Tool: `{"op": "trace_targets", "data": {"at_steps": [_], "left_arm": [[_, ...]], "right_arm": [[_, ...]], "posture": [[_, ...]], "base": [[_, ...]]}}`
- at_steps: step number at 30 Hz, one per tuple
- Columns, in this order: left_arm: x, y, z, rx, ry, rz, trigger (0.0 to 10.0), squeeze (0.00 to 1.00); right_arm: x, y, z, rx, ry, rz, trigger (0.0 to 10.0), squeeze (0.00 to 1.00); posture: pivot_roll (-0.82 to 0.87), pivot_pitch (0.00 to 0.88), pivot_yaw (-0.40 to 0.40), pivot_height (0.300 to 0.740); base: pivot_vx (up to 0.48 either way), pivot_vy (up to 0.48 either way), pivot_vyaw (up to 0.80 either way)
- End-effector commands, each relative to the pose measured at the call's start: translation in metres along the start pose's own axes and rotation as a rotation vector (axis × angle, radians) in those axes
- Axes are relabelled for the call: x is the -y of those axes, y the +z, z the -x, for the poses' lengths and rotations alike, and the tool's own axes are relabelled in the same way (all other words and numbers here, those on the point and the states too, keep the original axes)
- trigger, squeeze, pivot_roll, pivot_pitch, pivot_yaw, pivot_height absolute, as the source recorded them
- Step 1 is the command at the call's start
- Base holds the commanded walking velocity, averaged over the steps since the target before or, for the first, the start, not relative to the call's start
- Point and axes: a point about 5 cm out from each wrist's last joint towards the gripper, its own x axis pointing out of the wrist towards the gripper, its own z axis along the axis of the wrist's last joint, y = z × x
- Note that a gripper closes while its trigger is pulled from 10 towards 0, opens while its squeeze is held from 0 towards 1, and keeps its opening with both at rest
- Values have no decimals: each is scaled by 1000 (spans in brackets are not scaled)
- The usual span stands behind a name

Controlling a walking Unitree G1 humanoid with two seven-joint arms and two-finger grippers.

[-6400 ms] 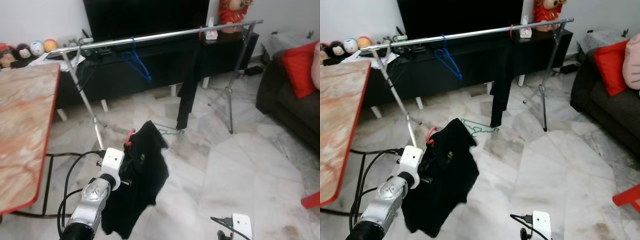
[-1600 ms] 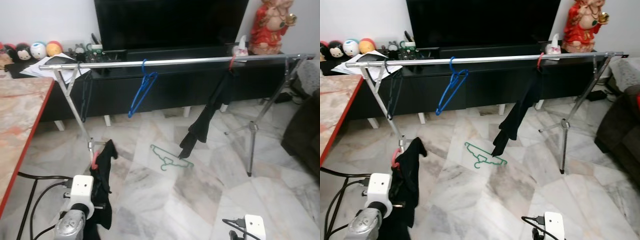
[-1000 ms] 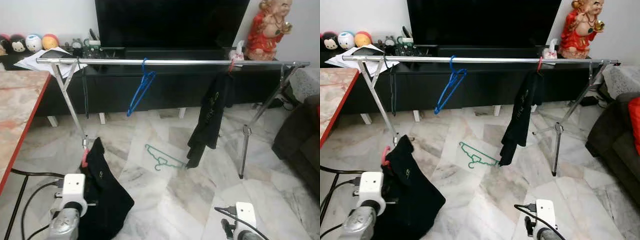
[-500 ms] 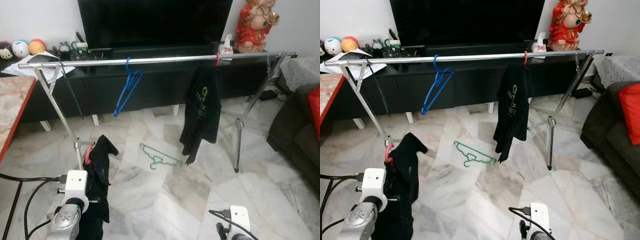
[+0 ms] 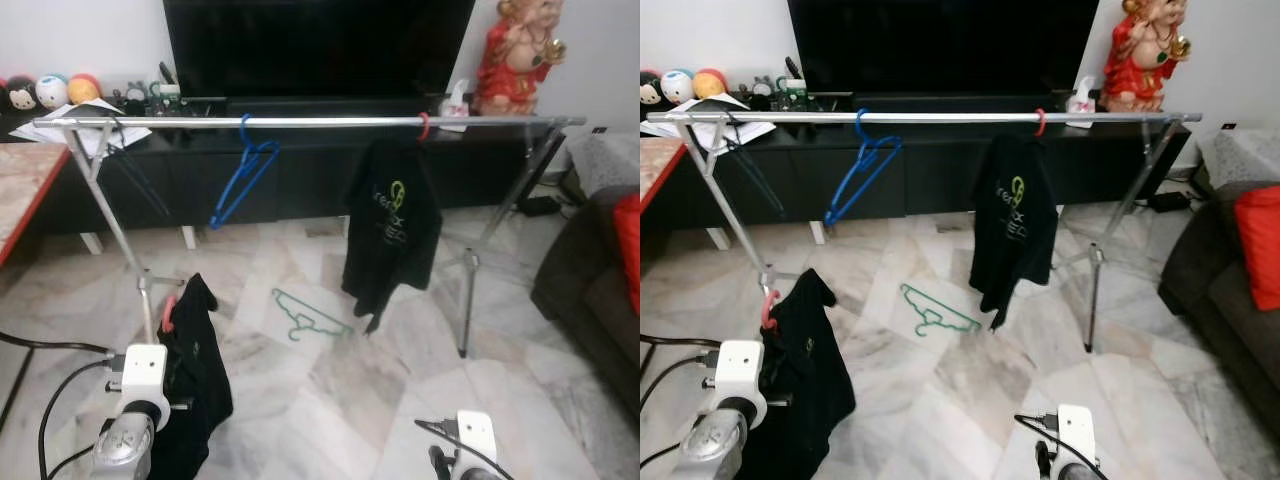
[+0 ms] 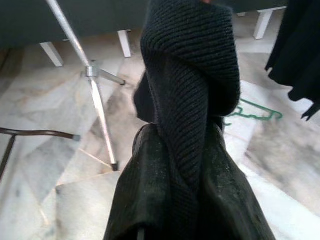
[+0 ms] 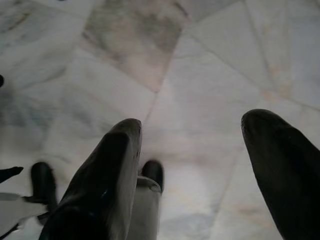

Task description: Hang hanger

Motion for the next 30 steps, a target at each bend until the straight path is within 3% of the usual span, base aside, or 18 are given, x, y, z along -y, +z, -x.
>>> {"op": "trace_targets", "data": {"at_steps": [1,16,20,30], "left_arm": [[8,5,-1,30,-18,4,10000,0],[11,3,4,24,-8,-5,10000,0],[8,8,5,32,15,-53,10000,0],[6,20,9,98,50,11,10000,0]], "right_arm": [[9,-3,1,-11,-21,6,10000,0],[10,-5,2,-17,-8,27,10000,0],[12,-6,2,-19,-6,33,10000,0],[11,-7,2,-24,10,51,10000,0]], "posture": [[73,0,-75,740],[71,0,-87,740],[73,0,-85,740],[73,0,-79,740]], "base": [[0,-409,0],[0,-405,0],[0,0,0],[0,0,0]]}}
